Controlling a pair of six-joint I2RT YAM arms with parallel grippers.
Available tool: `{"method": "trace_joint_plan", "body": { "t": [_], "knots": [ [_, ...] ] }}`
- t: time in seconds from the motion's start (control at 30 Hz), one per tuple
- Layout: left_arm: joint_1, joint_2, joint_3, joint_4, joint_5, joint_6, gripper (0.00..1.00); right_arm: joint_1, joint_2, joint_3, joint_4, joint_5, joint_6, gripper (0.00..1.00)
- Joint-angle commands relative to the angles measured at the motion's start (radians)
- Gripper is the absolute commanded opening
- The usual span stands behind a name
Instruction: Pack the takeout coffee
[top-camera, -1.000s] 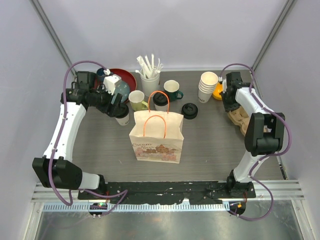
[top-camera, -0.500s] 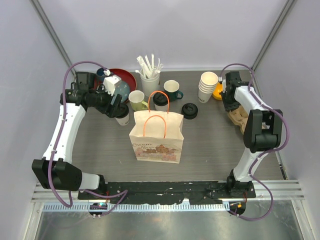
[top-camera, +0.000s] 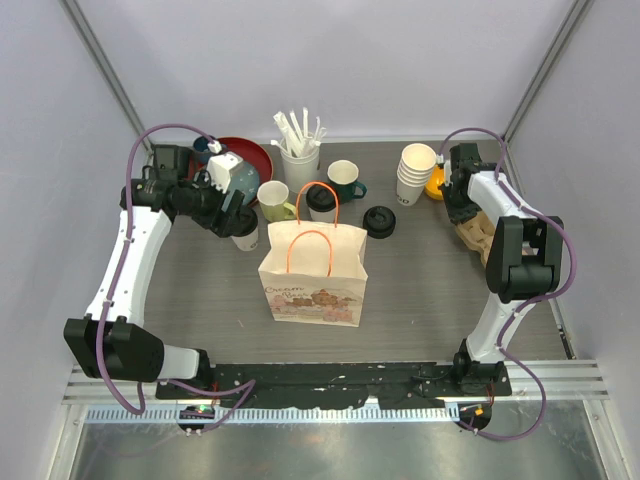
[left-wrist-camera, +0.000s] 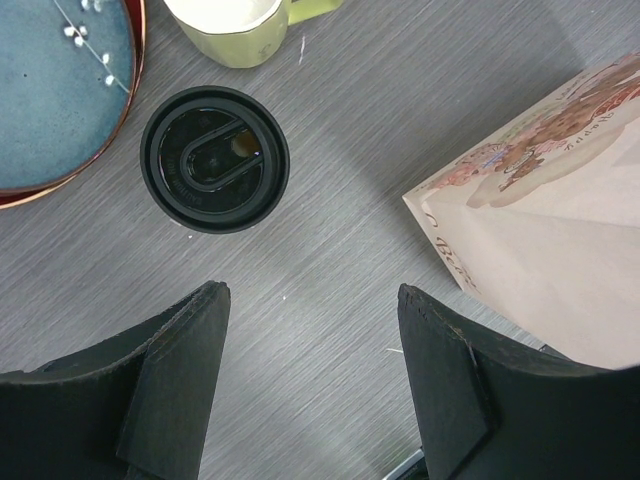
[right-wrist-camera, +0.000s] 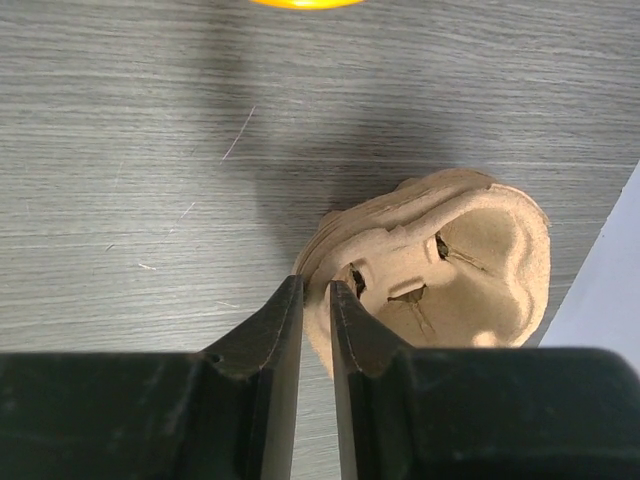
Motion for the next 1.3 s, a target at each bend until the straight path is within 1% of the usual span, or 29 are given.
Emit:
{"method": "trace_joint_plan", "body": {
  "t": [0.0,0.03,0.1,0.2,0.27,0.3,0.4,0.53,0.87,1.2,1.27],
  "knots": [
    [0.004,-0.025,0.008,-0.007,0.027,0.01,0.72,-0.004,-0.001,0.035,0.0,0.029,0.01,0.24],
    [0.004,-0.023,0.008,-0.01,0.028,0.01,0.72,-0.004,-0.004,0.034,0.0,0.03,0.012,0.27],
    [0.004,-0.022,0.009,-0.011,0.028,0.01,0.72,-0.006,-0.008,0.032,0.005,0.03,0.018,0.31],
    [0.006,-0.02,0.011,-0.011,0.033,0.008,0.72,-0.007,-0.004,0.032,0.005,0.011,0.022,0.31],
    [0.004,-0.02,0.012,-0.013,0.034,0.008,0.72,-0.01,0.001,0.034,0.003,0.005,0.025,0.26],
    [0.004,-0.022,0.014,-0.013,0.033,0.01,0.72,-0.012,0.001,0.035,0.0,0.005,0.027,0.16],
    [0.004,-0.022,0.012,-0.016,0.033,0.013,0.72,-0.015,-0.013,0.037,0.0,-0.001,0.033,0.05],
    [0.004,-0.02,0.012,-0.018,0.034,0.013,0.72,-0.019,-0.034,0.041,-0.001,-0.015,0.039,0.01],
    [0.004,-0.019,0.015,-0.018,0.039,0.014,0.72,-0.021,-0.106,0.043,-0.001,-0.023,0.071,0.01],
    [0.004,-0.023,0.017,-0.018,0.039,0.01,0.73,-0.021,-0.154,0.034,0.006,0.025,0.082,0.01],
    [0.004,-0.026,0.017,-0.016,0.042,0.007,0.73,-0.021,-0.16,0.035,0.009,0.06,0.091,0.01]
  ]
}}
